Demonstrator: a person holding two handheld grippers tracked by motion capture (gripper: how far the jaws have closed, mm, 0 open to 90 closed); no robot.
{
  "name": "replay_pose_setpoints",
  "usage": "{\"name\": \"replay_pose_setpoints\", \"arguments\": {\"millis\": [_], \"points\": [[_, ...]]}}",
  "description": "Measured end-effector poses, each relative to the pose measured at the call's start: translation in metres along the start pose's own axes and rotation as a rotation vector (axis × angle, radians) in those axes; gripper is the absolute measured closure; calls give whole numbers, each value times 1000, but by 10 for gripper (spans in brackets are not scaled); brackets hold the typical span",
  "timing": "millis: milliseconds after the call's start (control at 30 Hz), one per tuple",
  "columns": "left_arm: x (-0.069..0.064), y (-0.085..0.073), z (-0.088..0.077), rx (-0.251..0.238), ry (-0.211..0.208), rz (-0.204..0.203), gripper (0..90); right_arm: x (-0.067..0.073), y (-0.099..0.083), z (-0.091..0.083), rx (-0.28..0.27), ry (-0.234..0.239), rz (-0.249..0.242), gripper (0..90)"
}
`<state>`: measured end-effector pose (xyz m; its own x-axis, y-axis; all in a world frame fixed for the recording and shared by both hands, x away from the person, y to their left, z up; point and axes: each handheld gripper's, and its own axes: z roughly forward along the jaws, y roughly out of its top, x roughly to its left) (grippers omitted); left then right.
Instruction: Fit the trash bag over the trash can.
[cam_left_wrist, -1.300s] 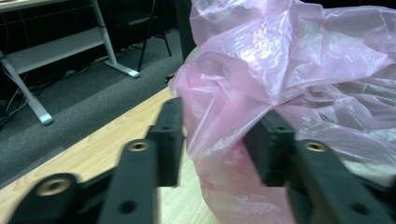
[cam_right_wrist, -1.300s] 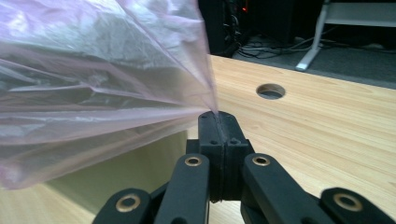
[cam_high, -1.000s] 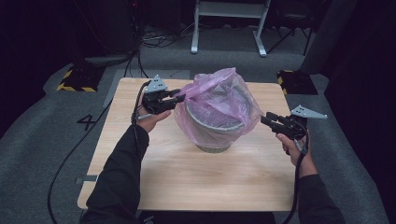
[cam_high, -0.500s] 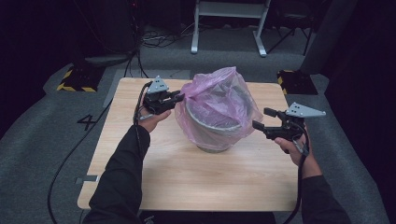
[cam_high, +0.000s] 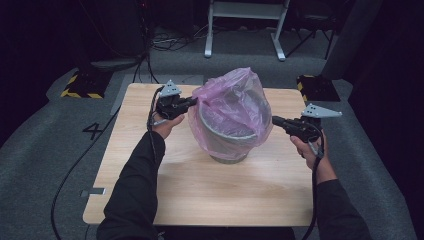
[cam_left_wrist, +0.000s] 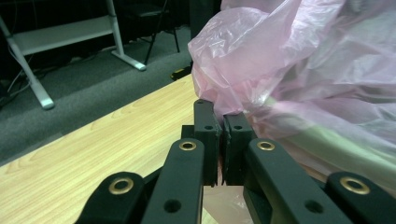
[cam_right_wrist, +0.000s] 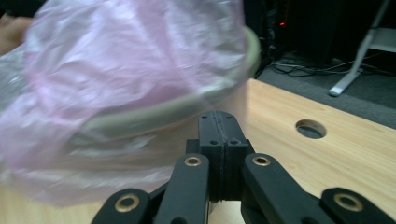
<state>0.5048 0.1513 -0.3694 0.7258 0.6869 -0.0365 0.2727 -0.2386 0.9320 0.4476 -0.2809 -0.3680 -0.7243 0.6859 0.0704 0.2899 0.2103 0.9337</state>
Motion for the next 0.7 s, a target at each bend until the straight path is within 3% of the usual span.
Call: {"name": "replay_pose_setpoints", "arguments": {"millis": [167,233,300,467,533,700], "points": [[0,1,8,3,3,-17,877,-8,0,-1,-30,-71,36,900],[-2,2,9,2,7,-15,878,-13,0,0,-38,-64,73,900],[-4,2,8,-5,6,-15,878,-12,0,-3,-64,-56,81,880],[-4,3,1,-15,1,-15,877,1,8,-15,-82,-27,41,571],[-5,3,-1,-18,-1,-8,876,6,12,-18,-75,21,54,478],[-9,3,-6,-22,-10,7,874,16,20,-25,-99,41,51,279]]}}
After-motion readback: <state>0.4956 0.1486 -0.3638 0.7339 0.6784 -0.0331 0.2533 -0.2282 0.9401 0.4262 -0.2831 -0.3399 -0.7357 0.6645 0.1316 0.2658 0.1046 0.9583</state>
